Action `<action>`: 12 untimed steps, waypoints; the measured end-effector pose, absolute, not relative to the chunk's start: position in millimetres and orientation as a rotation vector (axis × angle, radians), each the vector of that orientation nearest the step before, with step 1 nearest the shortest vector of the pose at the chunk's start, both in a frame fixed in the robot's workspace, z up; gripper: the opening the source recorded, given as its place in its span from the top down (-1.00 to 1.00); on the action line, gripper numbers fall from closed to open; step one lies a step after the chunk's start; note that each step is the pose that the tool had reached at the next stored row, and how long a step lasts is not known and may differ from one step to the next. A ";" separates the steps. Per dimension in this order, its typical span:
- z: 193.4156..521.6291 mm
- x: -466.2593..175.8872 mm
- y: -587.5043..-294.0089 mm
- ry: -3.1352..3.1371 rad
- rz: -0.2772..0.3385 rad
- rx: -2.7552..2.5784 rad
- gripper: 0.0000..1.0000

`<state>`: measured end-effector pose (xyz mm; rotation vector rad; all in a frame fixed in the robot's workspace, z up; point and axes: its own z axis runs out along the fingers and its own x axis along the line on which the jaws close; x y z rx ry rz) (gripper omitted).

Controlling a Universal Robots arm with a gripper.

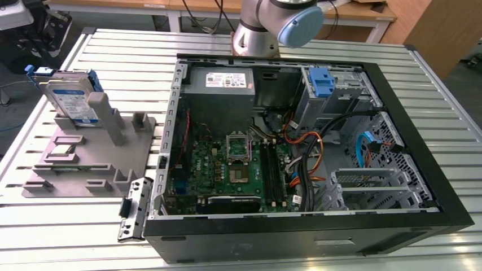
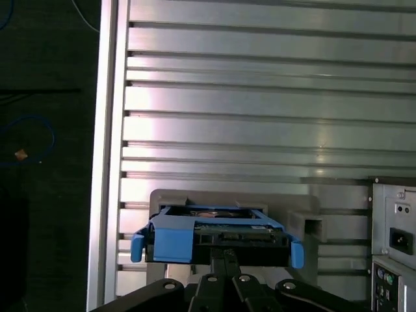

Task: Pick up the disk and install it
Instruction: 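Pick up the disk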

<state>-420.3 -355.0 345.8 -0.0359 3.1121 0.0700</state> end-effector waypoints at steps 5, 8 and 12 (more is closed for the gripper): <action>345.8 -420.3 -355.0 3.112 0.070 -0.055 0.80; 345.8 -420.3 -355.0 3.112 0.070 -0.055 0.80; 345.7 -420.3 -355.0 3.112 0.071 -0.071 0.80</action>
